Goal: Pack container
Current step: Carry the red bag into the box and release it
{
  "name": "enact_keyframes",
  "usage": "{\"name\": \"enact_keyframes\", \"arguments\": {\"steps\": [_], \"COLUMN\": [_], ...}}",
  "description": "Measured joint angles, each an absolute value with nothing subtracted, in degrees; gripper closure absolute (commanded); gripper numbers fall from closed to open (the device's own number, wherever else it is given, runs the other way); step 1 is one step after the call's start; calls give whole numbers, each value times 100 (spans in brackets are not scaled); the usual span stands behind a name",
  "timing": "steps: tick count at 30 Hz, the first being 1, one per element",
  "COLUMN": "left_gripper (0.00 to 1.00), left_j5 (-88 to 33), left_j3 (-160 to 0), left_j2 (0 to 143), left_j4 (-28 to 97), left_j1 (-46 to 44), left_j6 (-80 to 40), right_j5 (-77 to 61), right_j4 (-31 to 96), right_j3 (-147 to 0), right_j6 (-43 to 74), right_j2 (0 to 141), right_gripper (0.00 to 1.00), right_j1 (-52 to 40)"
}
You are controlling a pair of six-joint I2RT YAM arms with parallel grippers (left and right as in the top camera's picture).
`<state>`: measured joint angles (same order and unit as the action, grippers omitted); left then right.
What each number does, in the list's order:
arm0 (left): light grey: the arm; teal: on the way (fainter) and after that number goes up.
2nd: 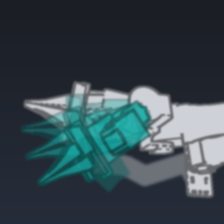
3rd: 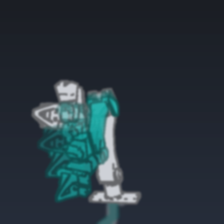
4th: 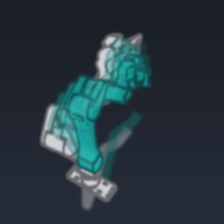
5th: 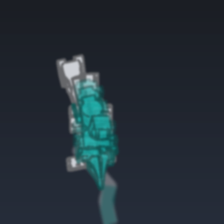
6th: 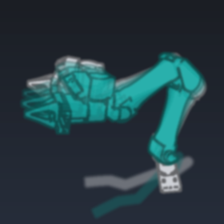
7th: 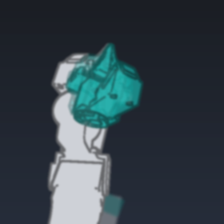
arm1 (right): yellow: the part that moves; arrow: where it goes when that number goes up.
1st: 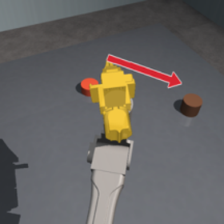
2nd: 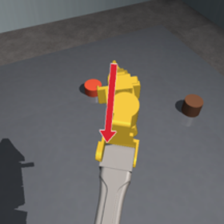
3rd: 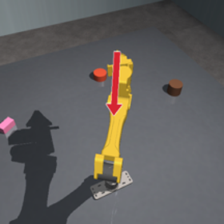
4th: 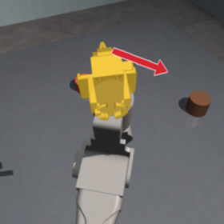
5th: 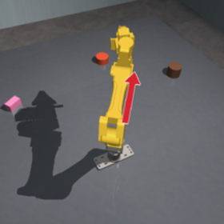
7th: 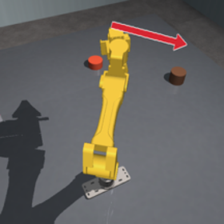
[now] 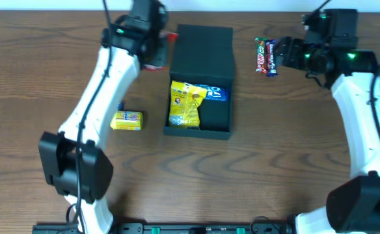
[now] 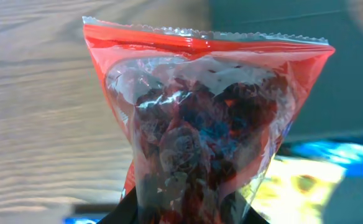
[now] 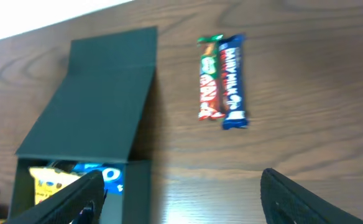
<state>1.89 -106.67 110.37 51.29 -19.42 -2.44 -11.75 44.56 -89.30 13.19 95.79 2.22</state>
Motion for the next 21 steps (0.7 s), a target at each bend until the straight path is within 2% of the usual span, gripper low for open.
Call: {"name": "enact_keyframes", "arguments": {"steps": [2,12,21], "left_gripper": [76,75,75], "left_j5": [176,410,725], "left_j3": [-10696,-10696,-10696], "left_j2": [11006,11375,11799], "left_j4": [5310,5944,6119], "left_j1": [-2276,-3332,-3612], "left_j6": [-633,-2178,-2670], "right_j5": [-1175,-1164,-1170], "right_j4": [4453,4434,4486], "right_j3": [-8930,-8930,-8930], "right_j6": [1319,1260,1125], "right_j2": [9564,9561,9561], "right_gripper": [19,16,15], "right_j1": [340,644,646]}}
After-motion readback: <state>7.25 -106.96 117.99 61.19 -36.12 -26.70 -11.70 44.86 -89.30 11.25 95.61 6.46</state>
